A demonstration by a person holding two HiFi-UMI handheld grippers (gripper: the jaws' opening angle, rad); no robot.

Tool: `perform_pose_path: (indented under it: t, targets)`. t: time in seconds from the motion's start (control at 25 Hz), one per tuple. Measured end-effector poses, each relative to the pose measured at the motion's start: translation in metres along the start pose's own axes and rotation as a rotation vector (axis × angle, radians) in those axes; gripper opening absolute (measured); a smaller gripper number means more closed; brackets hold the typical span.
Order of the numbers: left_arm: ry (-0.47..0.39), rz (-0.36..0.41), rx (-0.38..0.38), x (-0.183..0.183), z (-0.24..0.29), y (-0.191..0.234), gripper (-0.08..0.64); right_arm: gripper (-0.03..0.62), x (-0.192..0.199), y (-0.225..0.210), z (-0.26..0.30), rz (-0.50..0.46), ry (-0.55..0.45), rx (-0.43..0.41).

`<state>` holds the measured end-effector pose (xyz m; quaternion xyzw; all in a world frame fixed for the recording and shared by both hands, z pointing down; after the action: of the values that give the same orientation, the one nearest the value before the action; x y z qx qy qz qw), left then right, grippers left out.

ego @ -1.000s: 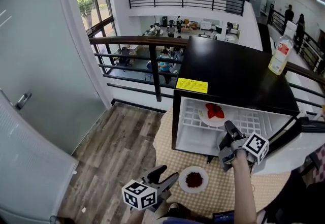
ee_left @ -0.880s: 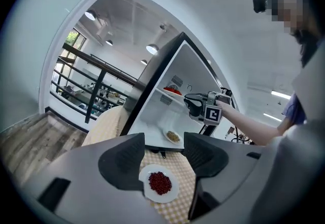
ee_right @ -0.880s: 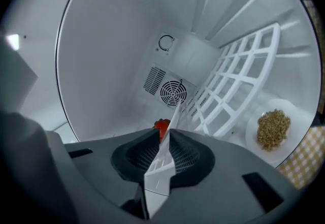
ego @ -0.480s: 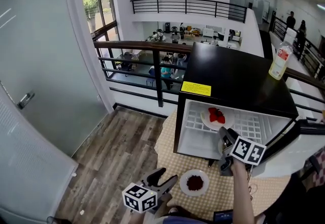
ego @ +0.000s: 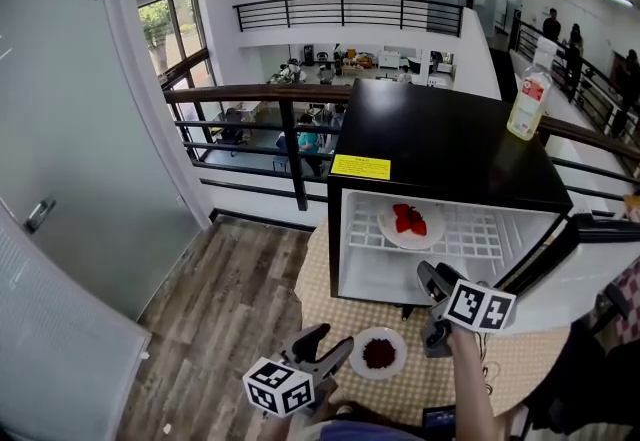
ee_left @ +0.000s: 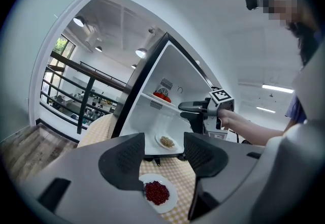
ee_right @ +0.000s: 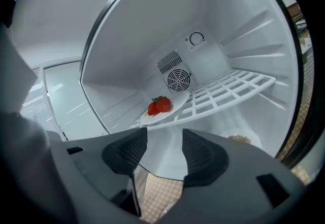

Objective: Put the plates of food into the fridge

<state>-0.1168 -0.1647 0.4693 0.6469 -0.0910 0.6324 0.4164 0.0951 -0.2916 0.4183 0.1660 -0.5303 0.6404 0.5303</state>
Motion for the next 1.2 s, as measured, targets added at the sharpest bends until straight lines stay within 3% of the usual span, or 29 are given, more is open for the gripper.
perform_pose_path:
  t: [0.2,0.56,1.2]
  targets:
    - [0.001,-0.022,0.006,0.007,-0.003,-0.001,0.249,0.209,0.018,0.005,-0.022,-0.041,-0.021,-0.028]
    - [0.033,0.017,0.040,0.015,-0.003,-0.014,0.231,0.186,0.064,0.023,-0.063,-0.081,0.003,-0.098]
    - [0.135,0.054,0.144,0.043,0.005,-0.049,0.192,0.081,0.170,0.037,-0.102,-0.134,0.179,-0.119]
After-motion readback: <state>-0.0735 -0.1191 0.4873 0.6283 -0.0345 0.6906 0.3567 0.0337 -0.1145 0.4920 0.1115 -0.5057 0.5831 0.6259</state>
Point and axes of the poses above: the fingertips, and each gripper's own axes: z forward along the fingers, y to its left, x out of its underside, the point moved 3 cm from there along -z, backward along the fingers, and after that the axes turned 6 degrees about x, right-handed, at the moved point
